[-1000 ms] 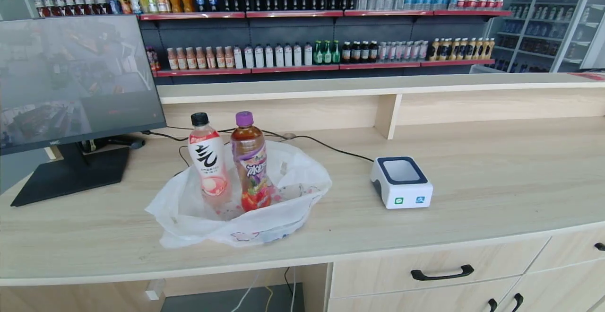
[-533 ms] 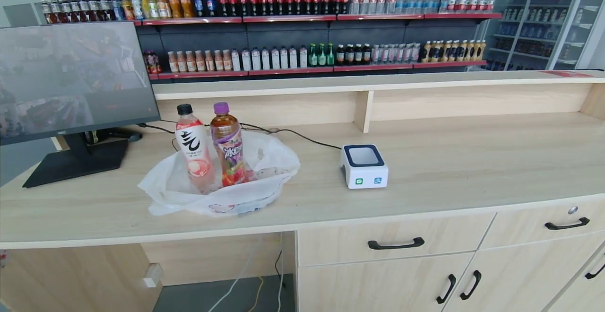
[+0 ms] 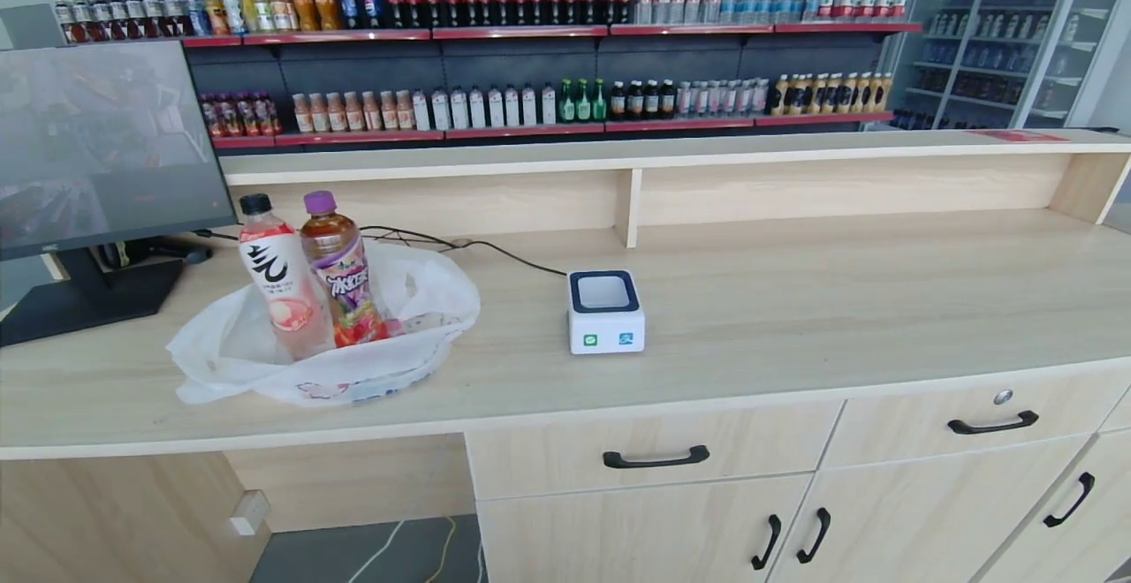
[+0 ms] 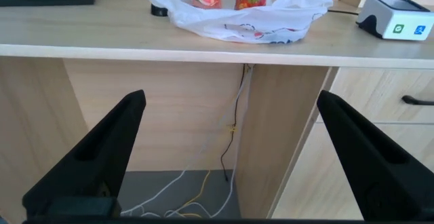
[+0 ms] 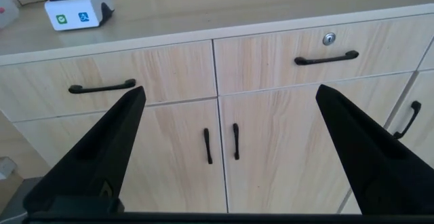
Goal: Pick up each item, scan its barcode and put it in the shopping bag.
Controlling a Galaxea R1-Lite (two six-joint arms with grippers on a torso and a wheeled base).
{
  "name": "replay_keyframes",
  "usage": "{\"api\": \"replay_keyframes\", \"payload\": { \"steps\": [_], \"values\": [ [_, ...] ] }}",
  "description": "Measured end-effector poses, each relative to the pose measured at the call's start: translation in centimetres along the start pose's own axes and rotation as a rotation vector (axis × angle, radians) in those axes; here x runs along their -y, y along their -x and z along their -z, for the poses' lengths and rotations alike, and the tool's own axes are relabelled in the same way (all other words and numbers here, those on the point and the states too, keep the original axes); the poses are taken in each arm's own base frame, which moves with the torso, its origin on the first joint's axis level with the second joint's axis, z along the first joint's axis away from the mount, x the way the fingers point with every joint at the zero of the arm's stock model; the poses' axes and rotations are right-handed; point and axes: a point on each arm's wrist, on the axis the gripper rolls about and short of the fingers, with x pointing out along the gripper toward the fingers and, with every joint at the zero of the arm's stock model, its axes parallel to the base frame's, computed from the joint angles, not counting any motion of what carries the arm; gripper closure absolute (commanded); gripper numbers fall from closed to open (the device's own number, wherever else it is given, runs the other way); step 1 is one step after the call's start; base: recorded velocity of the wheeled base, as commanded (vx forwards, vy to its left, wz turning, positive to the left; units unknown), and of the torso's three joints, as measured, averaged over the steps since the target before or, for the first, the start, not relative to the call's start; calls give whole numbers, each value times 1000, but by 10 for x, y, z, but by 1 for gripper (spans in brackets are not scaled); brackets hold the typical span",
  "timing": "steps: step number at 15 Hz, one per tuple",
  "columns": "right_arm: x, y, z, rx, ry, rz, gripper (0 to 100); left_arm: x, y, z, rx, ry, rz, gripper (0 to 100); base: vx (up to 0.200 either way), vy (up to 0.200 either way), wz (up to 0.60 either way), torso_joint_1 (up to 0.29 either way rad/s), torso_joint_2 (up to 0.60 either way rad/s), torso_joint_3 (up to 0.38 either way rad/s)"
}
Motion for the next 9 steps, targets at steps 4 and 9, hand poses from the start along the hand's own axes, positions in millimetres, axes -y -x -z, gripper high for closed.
{"api": "replay_keyframes", "payload": {
  "steps": [4, 9],
  "values": [
    [0, 0, 0, 0, 1, 0, 0, 0, 0, 0, 0, 0, 0, 0, 0, 0, 0, 0, 0, 0],
    [0, 0, 0, 0, 6, 0, 0, 0, 0, 0, 0, 0, 1, 0, 0, 0, 0, 0, 0, 0]
  ]
}}
